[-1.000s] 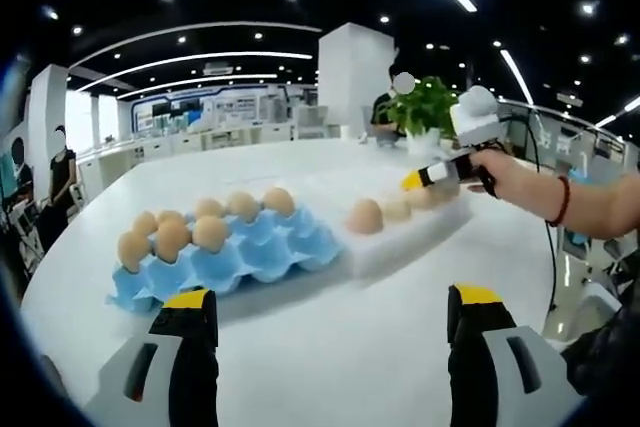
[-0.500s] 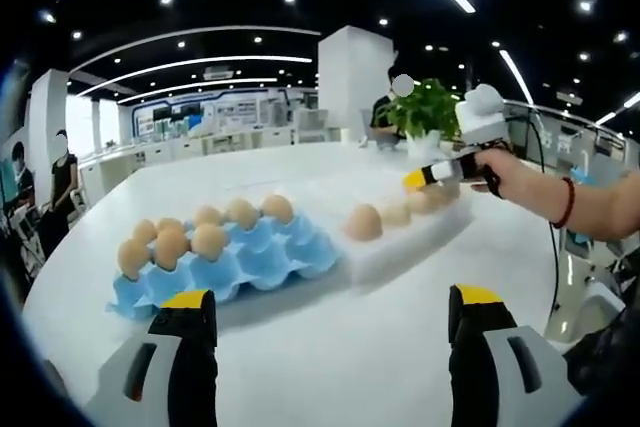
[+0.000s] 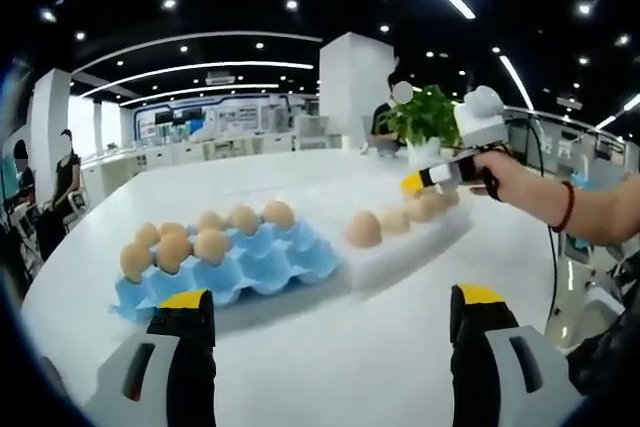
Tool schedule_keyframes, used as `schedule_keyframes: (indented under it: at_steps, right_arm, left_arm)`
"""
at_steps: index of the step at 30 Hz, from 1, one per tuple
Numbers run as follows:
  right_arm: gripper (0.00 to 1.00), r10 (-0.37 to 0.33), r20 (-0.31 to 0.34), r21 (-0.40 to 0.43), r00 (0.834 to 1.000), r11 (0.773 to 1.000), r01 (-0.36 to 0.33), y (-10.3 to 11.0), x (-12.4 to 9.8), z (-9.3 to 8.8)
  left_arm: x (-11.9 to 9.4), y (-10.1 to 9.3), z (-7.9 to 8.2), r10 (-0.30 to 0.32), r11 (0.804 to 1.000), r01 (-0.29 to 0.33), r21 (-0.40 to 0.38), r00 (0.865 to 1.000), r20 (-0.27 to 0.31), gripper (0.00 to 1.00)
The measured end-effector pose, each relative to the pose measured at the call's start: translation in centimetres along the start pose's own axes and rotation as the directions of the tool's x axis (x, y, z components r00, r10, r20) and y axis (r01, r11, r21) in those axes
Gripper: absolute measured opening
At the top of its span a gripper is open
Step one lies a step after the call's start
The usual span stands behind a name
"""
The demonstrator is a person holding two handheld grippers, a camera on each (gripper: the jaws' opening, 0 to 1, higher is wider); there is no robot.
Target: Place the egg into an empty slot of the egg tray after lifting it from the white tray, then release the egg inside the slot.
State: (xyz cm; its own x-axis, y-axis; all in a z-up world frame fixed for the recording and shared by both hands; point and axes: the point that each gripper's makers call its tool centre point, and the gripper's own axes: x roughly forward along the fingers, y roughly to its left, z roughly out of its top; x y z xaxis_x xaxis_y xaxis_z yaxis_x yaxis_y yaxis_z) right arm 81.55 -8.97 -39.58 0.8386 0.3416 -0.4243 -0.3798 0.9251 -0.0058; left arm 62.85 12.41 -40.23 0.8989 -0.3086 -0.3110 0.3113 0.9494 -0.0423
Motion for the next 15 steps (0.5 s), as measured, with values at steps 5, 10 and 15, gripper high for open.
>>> schedule_keyframes:
  at_steps: [5, 10, 15]
  right_arm:
    - [0.26, 0.009, 0.011, -0.016, 1.0, 1.0, -0.009, 0.5, -0.2, 0.3]
    - [0.26, 0.022, 0.014, -0.016, 1.0, 1.0, -0.021, 1.0, -0.1, 0.5]
    - [0.26, 0.046, 0.016, -0.012, 0.999, 0.999, -0.046, 1.9, -0.1, 0.7]
  left_arm:
    - [0.1, 0.4, 0.3, -0.001, 1.0, 0.001, -0.015, 1.0, 0.014, 1.0]
    - [0.1, 1.2, 0.4, 0.006, 1.0, -0.005, -0.015, 1.0, 0.017, 1.0]
    - [0.1, 1.8, 0.4, 0.014, 1.0, -0.013, -0.013, 1.0, 0.015, 1.0]
